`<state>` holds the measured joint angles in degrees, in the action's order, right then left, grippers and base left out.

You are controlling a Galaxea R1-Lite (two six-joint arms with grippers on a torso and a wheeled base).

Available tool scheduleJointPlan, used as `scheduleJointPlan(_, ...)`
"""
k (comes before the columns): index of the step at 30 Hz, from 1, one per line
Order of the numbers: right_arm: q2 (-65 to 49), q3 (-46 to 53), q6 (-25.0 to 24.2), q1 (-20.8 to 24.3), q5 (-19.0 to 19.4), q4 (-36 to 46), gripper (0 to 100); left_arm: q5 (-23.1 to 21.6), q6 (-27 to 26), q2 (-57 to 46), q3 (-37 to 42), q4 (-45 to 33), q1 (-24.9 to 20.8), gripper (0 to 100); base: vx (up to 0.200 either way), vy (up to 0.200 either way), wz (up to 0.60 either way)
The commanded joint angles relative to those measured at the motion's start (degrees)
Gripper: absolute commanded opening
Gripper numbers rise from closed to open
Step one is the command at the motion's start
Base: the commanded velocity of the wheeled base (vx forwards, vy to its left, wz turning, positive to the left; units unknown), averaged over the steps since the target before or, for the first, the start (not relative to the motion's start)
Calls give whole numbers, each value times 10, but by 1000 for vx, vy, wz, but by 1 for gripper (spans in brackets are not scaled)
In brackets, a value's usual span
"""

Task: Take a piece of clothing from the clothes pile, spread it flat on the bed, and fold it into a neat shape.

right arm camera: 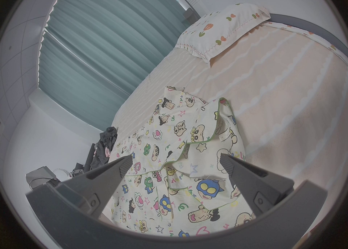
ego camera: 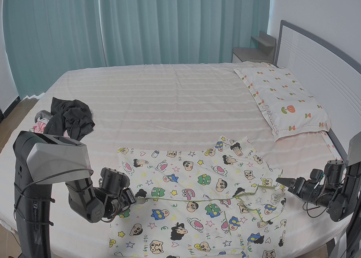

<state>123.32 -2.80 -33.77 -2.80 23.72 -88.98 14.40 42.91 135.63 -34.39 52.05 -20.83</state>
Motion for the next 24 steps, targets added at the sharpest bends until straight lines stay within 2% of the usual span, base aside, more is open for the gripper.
scheduleJointPlan(1, 0, 0, 0, 0, 0, -10, 100, 0, 1, 1, 4, 14, -3, 100, 0, 0, 0)
scheduleJointPlan(9, -4, 0, -1, -4, 0, -10, 100, -15, 20, -41, 35, 22, -1, 100, 0, 0, 0)
scheduleJointPlan(16, -43, -40, -12, 8, -4, -10, 100, -103, 104, -114, 77, 43, -8, 100, 0, 0, 0)
scheduleJointPlan(20, -42, -113, -20, 25, -23, -6, 100, -140, 122, -107, 110, 114, -2, 100, 0, 0, 0)
scheduleJointPlan(22, -40, -163, -19, 25, -23, 32, 100, -150, 123, -102, 127, 154, 6, 100, 0, 0, 0)
scheduleJointPlan(23, -41, -222, -20, 25, -25, 99, 100, -155, 123, -99, 139, 189, 11, 100, 0, 0, 0)
scheduleJointPlan(24, -41, -241, -20, 25, -26, 125, 100, -156, 123, -99, 143, 197, 11, 100, 0, 0, 0)
